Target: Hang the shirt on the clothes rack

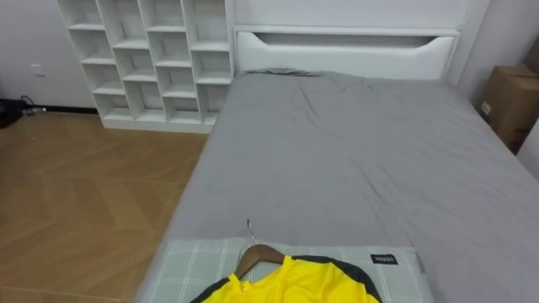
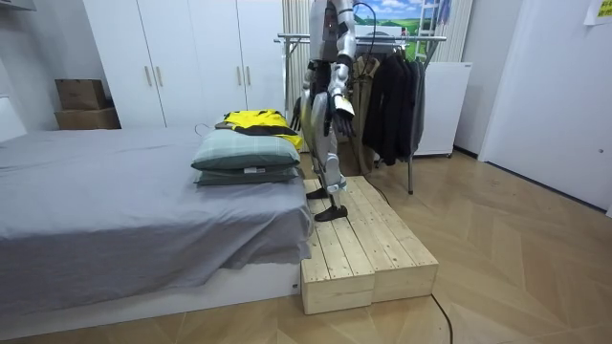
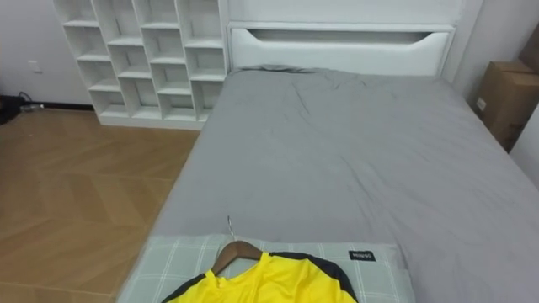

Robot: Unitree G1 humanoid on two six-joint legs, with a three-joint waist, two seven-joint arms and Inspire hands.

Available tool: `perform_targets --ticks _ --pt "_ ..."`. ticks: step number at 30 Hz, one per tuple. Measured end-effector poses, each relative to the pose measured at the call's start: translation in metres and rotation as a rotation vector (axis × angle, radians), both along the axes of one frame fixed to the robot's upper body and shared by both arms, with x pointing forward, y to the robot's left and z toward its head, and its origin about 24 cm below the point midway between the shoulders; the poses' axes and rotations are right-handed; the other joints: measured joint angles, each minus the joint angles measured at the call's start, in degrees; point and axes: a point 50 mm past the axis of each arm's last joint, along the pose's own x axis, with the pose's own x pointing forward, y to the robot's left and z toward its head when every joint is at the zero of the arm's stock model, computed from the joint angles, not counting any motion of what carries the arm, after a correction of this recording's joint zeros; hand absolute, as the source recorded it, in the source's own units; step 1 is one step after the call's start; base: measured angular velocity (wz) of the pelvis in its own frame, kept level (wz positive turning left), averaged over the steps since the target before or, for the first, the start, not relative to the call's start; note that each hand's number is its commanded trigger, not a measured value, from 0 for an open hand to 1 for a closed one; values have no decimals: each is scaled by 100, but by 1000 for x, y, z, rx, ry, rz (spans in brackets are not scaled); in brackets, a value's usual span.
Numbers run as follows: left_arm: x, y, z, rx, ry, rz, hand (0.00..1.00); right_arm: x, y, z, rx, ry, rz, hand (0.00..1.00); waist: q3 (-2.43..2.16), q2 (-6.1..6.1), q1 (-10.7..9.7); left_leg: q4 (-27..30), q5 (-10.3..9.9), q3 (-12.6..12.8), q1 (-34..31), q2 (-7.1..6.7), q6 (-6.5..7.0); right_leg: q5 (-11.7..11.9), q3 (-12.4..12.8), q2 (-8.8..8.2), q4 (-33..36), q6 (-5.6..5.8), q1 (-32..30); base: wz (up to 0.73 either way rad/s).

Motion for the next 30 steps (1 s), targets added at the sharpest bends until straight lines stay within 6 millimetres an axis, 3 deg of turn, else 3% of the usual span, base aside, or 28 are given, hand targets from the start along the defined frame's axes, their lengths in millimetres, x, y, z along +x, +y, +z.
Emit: perform_targets --ticks 8,17,30 --pt "24 10 20 206 -59 -120 0 -1 -13 3 -65 22 27 0 -25 91 -98 1 4 -79 1 -9 -8 -23 -59 -4 14 -17 20 3" --pt "65 13 48 349 -199 -260 0 -1 -15 4 -81 31 69 0 -22 77 -107 -8 6 -65 -15 -7 -11 -39 -41 -3 6 -26 -11 0" --pt "103 9 83 498 -373 -340 0 2 -17 4 -92 26 95 0 -34 105 -221 -59 8 -59 0 0 -11 -40 41 10 28 -25 -76 -3"
